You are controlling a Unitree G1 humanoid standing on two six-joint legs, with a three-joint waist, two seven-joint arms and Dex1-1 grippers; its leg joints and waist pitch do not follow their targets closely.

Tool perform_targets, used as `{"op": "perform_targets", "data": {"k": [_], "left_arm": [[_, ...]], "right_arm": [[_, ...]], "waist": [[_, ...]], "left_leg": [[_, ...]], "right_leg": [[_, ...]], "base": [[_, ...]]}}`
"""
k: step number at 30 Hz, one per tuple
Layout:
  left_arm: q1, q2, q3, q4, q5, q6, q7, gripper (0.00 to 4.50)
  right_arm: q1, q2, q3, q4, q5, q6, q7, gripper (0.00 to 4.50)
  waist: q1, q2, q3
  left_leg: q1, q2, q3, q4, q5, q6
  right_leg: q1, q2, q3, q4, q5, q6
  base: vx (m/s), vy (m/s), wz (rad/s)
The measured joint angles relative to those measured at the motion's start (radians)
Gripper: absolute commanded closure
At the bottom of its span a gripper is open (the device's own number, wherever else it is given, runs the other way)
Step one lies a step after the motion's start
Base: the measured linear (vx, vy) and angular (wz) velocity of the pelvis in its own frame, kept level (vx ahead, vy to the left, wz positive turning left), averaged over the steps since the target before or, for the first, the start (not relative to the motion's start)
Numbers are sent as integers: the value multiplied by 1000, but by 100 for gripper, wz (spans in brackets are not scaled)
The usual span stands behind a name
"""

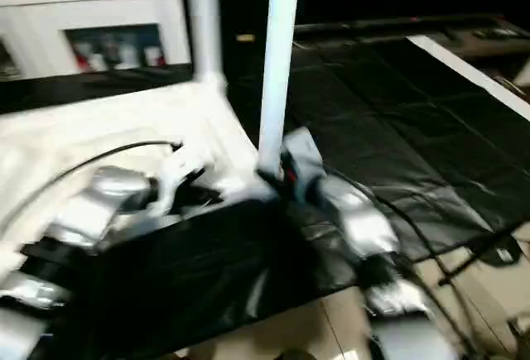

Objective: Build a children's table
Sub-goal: Rotate leg to tighten

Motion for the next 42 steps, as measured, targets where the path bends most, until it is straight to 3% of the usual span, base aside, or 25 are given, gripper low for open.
{"op": "perform_targets", "data": {"k": [9,10,12,14,17,20,23,32,36,42], "left_arm": [[20,-3,12,-61,0,58,45,450],[24,-2,12,-67,0,61,46,450],[29,-1,7,-71,0,61,46,450],[31,0,2,-73,0,61,46,450],[31,5,-16,-84,-3,58,20,450],[31,23,-42,-82,-3,26,-7,450],[30,34,-42,-72,-7,-4,-30,450],[6,150,-46,31,-17,-165,-154,450],[4,173,-61,46,-22,-236,-246,450],[13,230,-92,45,-45,-329,-404,450]], "right_arm": [[-24,24,-11,34,-13,-23,-39,254],[-23,24,-10,34,-13,-22,-36,219],[-17,21,-14,34,-9,-22,-23,219],[-13,14,-16,31,-8,-21,-12,180],[22,-14,-17,12,-6,-21,26,178],[58,-51,-9,-33,-4,-25,82,133],[87,-87,-6,-72,5,-25,131,122],[206,-285,-22,-229,57,-29,379,39],[232,-327,8,-292,69,-31,483,1],[282,-382,58,-403,120,-20,652,1]], "waist": [[4,0,0],[4,0,0],[5,0,0],[6,0,0],[15,0,0],[36,0,0],[44,1,0],[52,1,1],[58,1,1],[85,1,1]], "left_leg": [[-5,4,0,-1,1,4],[-4,4,0,0,-2,-1],[-3,4,0,0,-2,-1],[-3,4,0,1,-2,-1],[-3,3,0,1,-2,-1],[-4,3,0,1,-1,-1],[-4,3,0,1,-1,-1],[-2,3,0,1,-1,-1],[-3,3,0,1,-1,-1],[-3,3,0,2,-1,-1]], "right_leg": [[-3,1,-6,-1,-3,1],[-2,1,-6,-1,-3,1],[0,1,-6,-1,-2,0],[0,0,-6,-1,-2,-1],[1,0,-6,-1,-1,-1],[0,0,-6,-1,-2,-1],[0,-1,-7,-1,-1,-1],[1,-1,-7,0,-1,-1],[2,-1,-7,-1,-1,0],[2,-2,-7,-1,-2,1]], "base": [[18,-6,0],[0,0,0],[0,0,0],[0,0,0],[0,0,0],[0,0,0],[0,0,0],[0,0,0],[0,0,0],[0,0,0]]}}
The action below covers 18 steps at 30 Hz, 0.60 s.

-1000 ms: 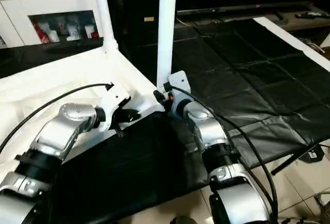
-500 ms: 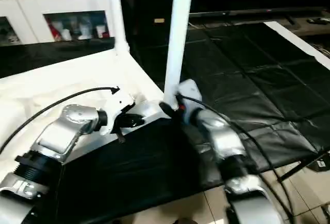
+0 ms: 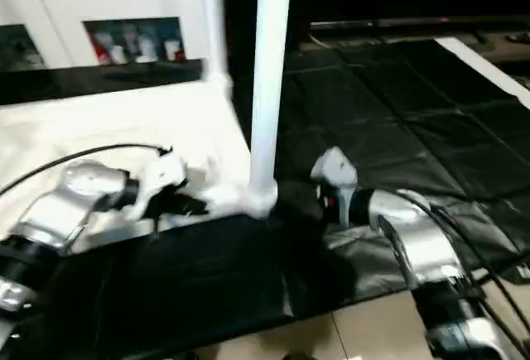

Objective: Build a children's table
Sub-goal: Rotate leg to tighten

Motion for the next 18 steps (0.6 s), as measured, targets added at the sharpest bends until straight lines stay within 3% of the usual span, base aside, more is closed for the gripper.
{"op": "perform_targets", "data": {"k": [9,10,13,18], "left_arm": [[17,12,-58,-23,-25,-89,-140,450],[17,12,-58,-23,-25,-92,-143,450],[17,14,-64,-23,-25,-104,-154,450],[17,14,-66,-23,-25,-113,-162,450]], "right_arm": [[4,-9,42,-2,14,-11,117,1],[4,-10,43,-2,16,-11,123,28],[4,-10,56,-2,23,-11,153,35],[6,-14,75,-33,36,0,204,84]], "waist": [[4,0,0],[3,0,0],[1,0,0],[3,0,0]], "left_leg": [[3,0,1,0,0,0],[3,0,1,0,0,0],[5,0,1,0,0,0],[5,0,1,0,0,0]], "right_leg": [[3,-2,0,1,0,0],[3,-1,0,1,0,0],[4,-1,0,2,0,0],[5,-1,0,1,0,0]], "base": [[0,0,0],[0,0,0],[0,0,0],[0,0,0]]}}
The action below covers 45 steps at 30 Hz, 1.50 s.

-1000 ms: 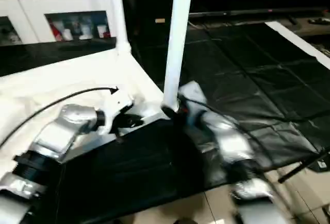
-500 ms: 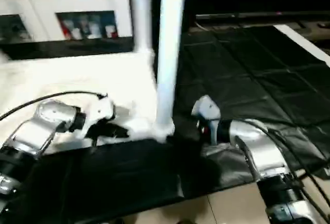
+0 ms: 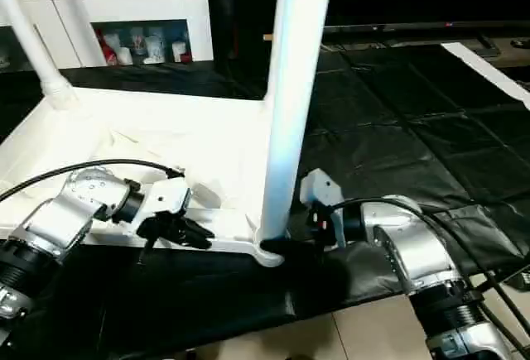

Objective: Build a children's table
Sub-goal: Rotate leg to tighten

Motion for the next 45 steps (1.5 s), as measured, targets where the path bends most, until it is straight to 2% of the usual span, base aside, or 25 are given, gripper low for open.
{"op": "perform_targets", "data": {"k": [5,7,11,12,18,32,37,38,42,45], "left_arm": [[0,2,-1,0,0,-7,0,450],[0,2,-1,1,0,-9,0,450],[0,2,-2,2,1,-11,-2,450],[0,3,-2,2,1,-12,-3,450],[0,4,-4,2,2,-15,-10,450],[0,5,-4,6,2,-13,-3,450],[0,1,13,16,5,17,36,450],[0,-2,21,22,12,31,58,450],[-3,-50,64,31,31,128,184,450],[-3,-107,94,15,32,236,305,450]], "right_arm": [[1,-5,2,-3,15,15,20,128],[2,-7,2,-3,16,19,24,160],[7,-13,3,-5,17,21,32,179],[8,-13,3,-6,17,21,32,202],[8,-13,2,-6,17,25,31,243],[11,-5,2,-9,16,34,17,251],[12,46,-7,-1,7,43,-64,251],[3,61,-12,13,-8,45,-95,251],[-48,133,-36,93,-63,43,-261,252],[-107,200,-60,176,-109,44,-424,253]], "waist": [[0,0,0],[0,0,0],[0,0,0],[1,0,0],[1,0,0],[0,0,0],[-5,0,0],[-7,0,0],[-36,0,0],[-60,0,0]], "left_leg": [[0,0,0,0,0,0],[0,0,0,0,0,0],[0,0,0,0,0,0],[0,0,0,0,0,0],[0,0,0,0,0,0],[2,0,0,0,0,0],[4,0,0,0,0,-1],[4,0,0,0,0,-1],[4,0,0,0,1,-1],[4,-1,0,1,1,-1]], "right_leg": [[0,0,0,0,0,0],[0,0,0,0,0,0],[0,0,0,0,0,0],[0,0,0,0,0,0],[1,0,0,0,0,0],[2,0,0,0,0,0],[2,0,0,1,0,0],[2,0,0,1,0,0],[2,0,0,-1,0,1],[1,0,0,-1,1,0]], "base": [[0,0,0],[0,0,0],[0,0,0],[0,0,0],[0,0,0],[0,0,0],[0,0,0],[0,0,0],[0,0,0],[0,0,0]]}}
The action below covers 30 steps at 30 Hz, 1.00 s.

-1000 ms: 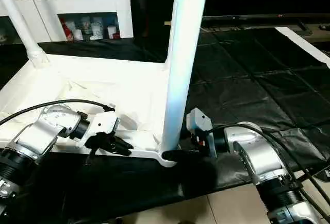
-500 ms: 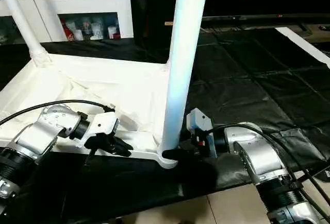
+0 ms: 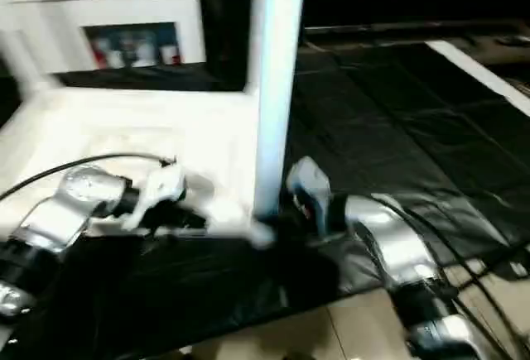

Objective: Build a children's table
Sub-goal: Rotate leg to tighten

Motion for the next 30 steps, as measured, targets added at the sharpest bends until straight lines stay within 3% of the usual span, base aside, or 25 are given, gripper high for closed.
{"op": "perform_targets", "data": {"k": [3,7,13,20,21,22,27,30], "left_arm": [[3,-32,11,-31,0,79,64,450],[10,-108,62,-118,35,243,238,450],[32,-125,67,-168,36,297,294,450],[38,-124,69,-185,38,327,313,450],[38,-124,69,-191,38,334,316,450],[38,-124,69,-191,38,334,316,450],[39,-131,42,-211,32,322,300,450],[37,-127,36,-206,32,303,299,450]], "right_arm": [[-27,41,-22,42,-13,9,-89,255],[-140,166,-59,172,-58,16,-336,255],[-193,229,-67,256,-71,-9,-454,255],[-202,240,-75,285,-75,-25,-470,255],[-202,238,-77,287,-75,-28,-469,199],[-202,236,-82,287,-73,-29,-467,185],[-198,215,-100,297,-65,-12,-448,150],[-184,202,-99,281,-60,-5,-425,129]], "waist": [[-4,0,0],[-21,0,0],[-22,0,0],[-21,0,0],[-22,0,0],[-22,0,0],[1,1,0],[6,1,0]], "left_leg": [[0,1,-1,0,0,0],[-5,3,-1,-2,1,-1],[-9,4,-1,-2,1,1],[-7,5,-1,0,0,-1],[-7,5,-1,0,0,-1],[-7,5,-1,0,0,-1],[-10,5,-1,0,0,-1],[-10,6,-1,-1,0,-1]], "right_leg": [[-1,1,0,1,1,-2],[-7,3,-1,1,1,-2],[-10,3,-4,0,0,-1],[-6,2,-5,0,1,-3],[-6,2,-5,0,2,-3],[-6,2,-5,0,2,-3],[-8,2,-6,0,1,-3],[-8,2,-7,0,1,-3]], "base": [[0,0,0],[0,0,0],[0,0,0],[0,0,0],[0,0,0],[0,0,0],[0,0,0],[0,0,0]]}}
